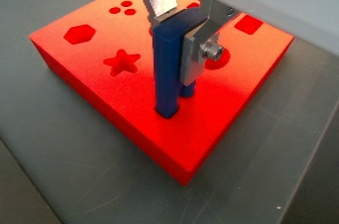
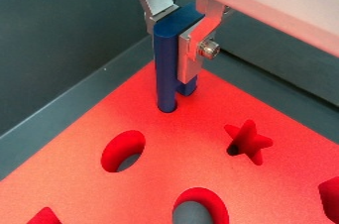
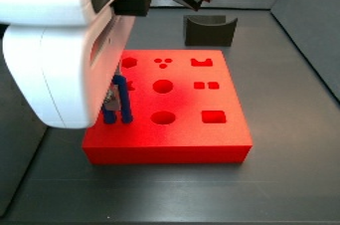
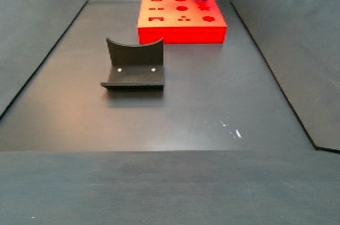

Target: Insert the square-circle object.

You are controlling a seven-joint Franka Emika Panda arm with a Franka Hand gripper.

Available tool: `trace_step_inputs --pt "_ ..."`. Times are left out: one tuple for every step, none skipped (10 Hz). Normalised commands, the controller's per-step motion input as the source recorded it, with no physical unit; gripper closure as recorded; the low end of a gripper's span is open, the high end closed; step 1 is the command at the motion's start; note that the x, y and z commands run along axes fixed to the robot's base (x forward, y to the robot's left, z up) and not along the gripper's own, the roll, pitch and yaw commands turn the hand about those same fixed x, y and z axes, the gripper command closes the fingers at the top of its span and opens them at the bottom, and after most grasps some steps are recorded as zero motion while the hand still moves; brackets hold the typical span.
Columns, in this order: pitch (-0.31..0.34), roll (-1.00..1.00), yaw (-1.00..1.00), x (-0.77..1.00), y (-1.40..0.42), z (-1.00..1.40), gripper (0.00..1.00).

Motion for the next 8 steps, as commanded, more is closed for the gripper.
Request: trace_step_inputs --pt "-0.154 0.22 0.00 0.00 -0.06 -0.74 1.00" --pt "-0.094 0.06 0.00 0.06 0.02 -1.00 1.00" --pt "-0.083 0.04 0.00 0.00 0.00 -1.00 1.00" --pt "-0.027 0.09 0.00 0.00 0.00 -0.97 1.00" --pt "0.000 0.09 0.00 0.00 0.00 -1.00 1.00" --pt "0.000 0.10 0.00 0.00 -0.04 -1.00 1.00" --pt "0.059 0.06 0.00 -0.02 -0.07 -1.00 1.00" --pt "0.064 0.00 0.00 0.00 -0.20 -1.00 1.00"
